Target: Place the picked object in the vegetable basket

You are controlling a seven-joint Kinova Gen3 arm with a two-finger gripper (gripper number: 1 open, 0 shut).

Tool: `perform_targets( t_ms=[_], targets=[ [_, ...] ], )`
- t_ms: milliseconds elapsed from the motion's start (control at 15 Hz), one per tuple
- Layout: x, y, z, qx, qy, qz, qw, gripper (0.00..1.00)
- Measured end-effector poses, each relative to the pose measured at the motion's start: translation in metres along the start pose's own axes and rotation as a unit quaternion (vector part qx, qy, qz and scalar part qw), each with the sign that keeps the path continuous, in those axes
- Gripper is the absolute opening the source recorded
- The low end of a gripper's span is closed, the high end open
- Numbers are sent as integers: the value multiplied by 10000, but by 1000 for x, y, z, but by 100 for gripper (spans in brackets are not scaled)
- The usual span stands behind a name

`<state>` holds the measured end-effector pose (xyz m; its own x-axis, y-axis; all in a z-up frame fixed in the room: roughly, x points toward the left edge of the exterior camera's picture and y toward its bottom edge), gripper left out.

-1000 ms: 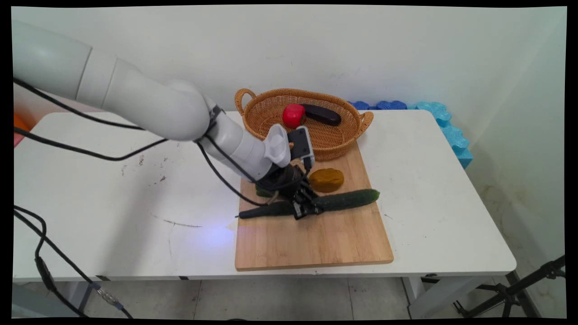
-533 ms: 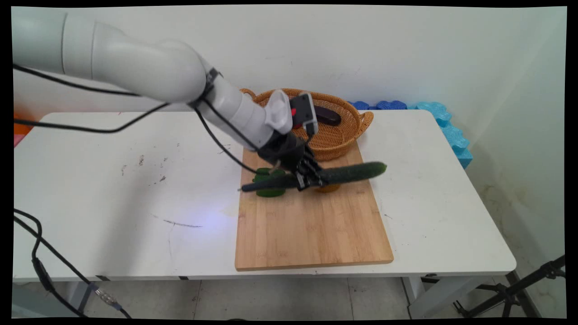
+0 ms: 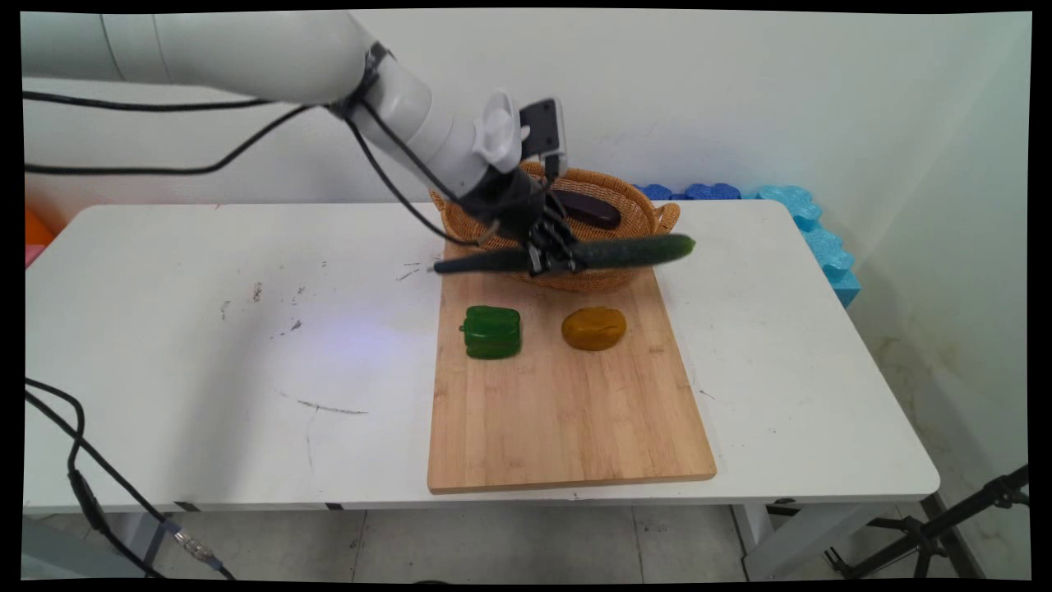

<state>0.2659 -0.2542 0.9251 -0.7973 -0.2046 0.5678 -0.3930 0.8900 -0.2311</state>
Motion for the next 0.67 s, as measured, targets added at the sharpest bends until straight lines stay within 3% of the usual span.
perform_targets(
  t_ms=[400,667],
  targets=[
    [0,-50,0,238,-100,592,9979,0],
    [-8,-85,12,343,-201,1040,9938,0]
  ],
)
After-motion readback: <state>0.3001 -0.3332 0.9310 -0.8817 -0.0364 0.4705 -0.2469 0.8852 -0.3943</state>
